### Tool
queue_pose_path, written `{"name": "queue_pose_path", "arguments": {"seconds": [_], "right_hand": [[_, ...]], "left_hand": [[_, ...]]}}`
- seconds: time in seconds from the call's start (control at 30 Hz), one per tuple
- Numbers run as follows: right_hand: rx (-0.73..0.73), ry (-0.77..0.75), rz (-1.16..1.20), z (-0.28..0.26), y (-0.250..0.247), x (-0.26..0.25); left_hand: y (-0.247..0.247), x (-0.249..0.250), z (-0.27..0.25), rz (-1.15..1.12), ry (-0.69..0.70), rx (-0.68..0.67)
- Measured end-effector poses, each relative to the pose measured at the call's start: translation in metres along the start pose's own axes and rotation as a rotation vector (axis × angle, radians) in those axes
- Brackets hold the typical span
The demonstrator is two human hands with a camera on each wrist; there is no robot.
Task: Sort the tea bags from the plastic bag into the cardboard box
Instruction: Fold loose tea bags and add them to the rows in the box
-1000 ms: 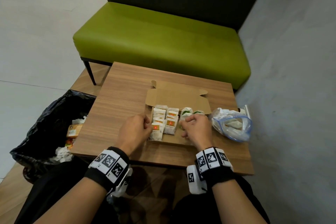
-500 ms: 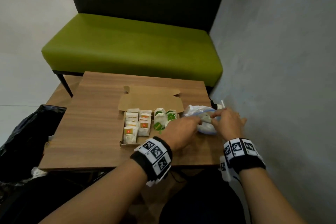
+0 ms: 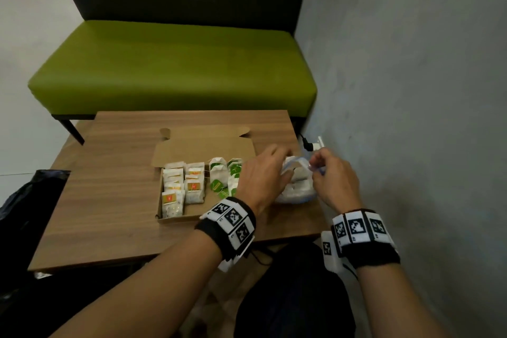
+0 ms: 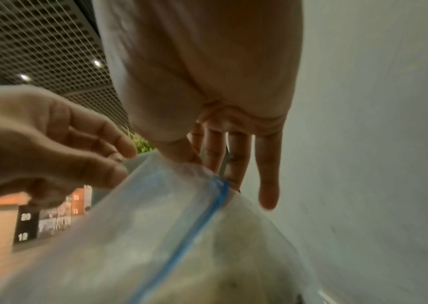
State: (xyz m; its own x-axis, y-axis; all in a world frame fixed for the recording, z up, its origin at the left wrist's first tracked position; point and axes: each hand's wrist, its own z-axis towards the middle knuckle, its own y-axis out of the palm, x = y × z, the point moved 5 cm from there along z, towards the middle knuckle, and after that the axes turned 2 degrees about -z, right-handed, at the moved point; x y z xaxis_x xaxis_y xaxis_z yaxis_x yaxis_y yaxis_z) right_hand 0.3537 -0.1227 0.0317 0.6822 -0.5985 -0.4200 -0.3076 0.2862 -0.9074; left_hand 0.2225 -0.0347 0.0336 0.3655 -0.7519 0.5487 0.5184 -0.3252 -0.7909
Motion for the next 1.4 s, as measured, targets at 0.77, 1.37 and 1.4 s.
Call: {"name": "queue_pose_path", "arguments": {"seconds": [0.77,1.37,1.4], "right_hand": [[-0.085,-0.208,0.518,-0.200,-0.004,-0.036],[-0.266,-0.091,0.689,-0.207,0.014,-0.034],[-0.176,-0.062,0.623,-0.205,0.011,-0.030]], "left_hand": [[-0.042,0.027,-0.166,-1.504,-0.675,0.067],[-0.062,0.043,-0.187,-0.047,0.112,0.052],[-0.061,0.041,-0.184,-0.097,0.038,0.077]]}}
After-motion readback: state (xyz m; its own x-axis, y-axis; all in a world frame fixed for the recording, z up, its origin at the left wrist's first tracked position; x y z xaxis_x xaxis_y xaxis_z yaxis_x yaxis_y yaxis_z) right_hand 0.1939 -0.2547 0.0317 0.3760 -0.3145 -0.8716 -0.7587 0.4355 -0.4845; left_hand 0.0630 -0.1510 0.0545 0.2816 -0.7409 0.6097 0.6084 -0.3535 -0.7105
